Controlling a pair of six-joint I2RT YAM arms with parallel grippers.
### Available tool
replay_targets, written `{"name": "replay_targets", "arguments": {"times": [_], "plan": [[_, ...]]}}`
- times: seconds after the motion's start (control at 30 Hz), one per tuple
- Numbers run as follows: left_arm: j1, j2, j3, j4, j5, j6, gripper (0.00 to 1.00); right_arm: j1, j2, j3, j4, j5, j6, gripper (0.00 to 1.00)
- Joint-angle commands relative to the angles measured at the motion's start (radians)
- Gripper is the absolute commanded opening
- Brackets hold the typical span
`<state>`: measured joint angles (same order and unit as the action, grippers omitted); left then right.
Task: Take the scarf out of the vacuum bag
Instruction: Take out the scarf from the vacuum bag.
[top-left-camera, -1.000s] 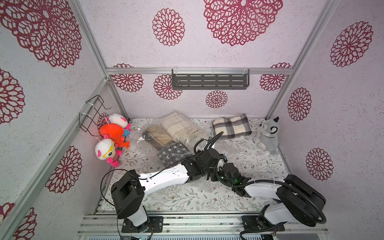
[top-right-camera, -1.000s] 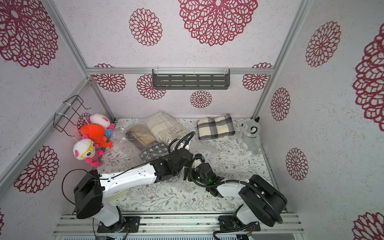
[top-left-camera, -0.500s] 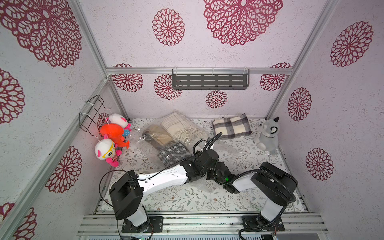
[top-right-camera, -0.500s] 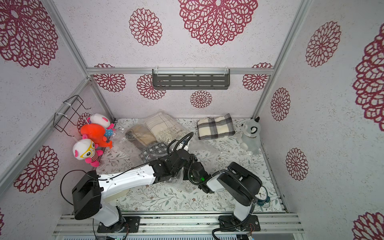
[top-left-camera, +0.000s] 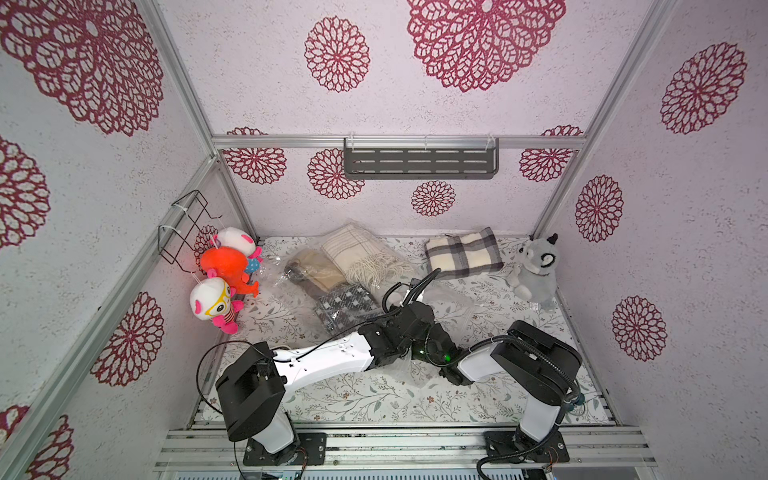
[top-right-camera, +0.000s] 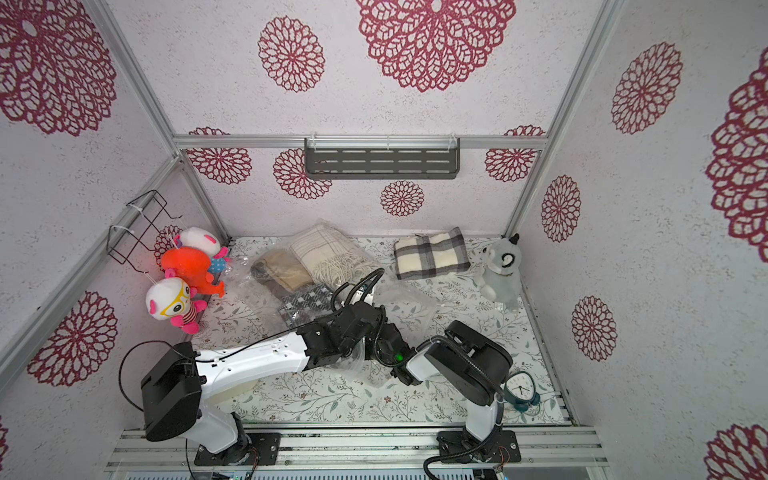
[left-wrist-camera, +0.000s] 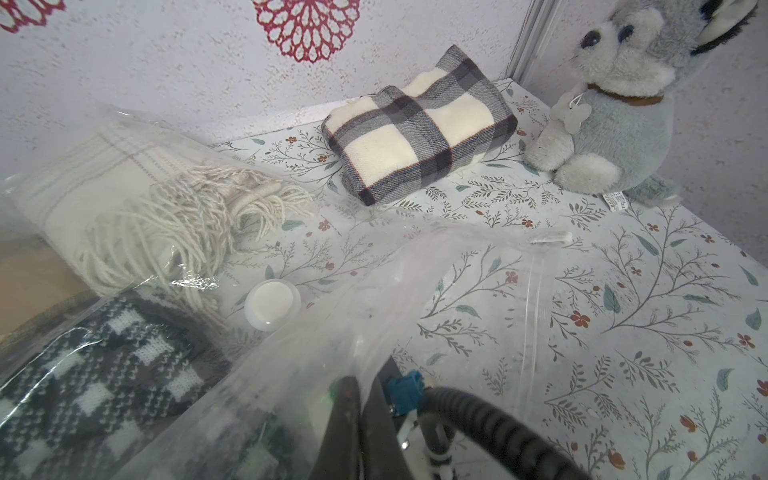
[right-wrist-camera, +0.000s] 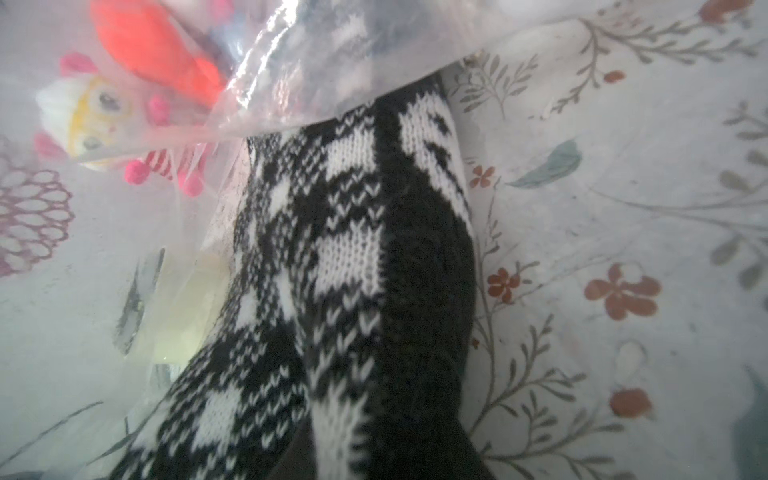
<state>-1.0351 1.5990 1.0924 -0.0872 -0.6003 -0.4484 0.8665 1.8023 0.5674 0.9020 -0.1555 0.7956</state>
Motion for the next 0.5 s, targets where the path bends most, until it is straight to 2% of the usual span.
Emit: {"name": "replay_targets", "arguments": {"times": [0.0,0.07,0.13,0.23,0.47], "plan": [[-0.002,-0.011,-0.026,0.003,-0.019,-0.013,0.00,-0.024,-0.066,-0.040,-0.012,-0.039,-0.039,0.25],[0.000,-0.017,-0.043,0.005,-0.030,-0.017,0.00,-0.056,-0.100,-0.080,-0.016,-0.068,-0.038,0.19],[0.004,-0.022,-0.061,0.016,-0.023,-0.024,0.00,-0.082,-0.142,-0.105,-0.067,-0.078,-0.056,0.17],[0.015,-0.021,-0.088,0.040,0.007,-0.032,0.00,-0.100,-0.196,-0.114,-0.180,-0.093,-0.098,0.17],[0.028,0.020,-0.103,0.055,0.017,-0.040,0.00,-0.154,-0.268,-0.162,-0.250,-0.142,-0.119,0.17]]}}
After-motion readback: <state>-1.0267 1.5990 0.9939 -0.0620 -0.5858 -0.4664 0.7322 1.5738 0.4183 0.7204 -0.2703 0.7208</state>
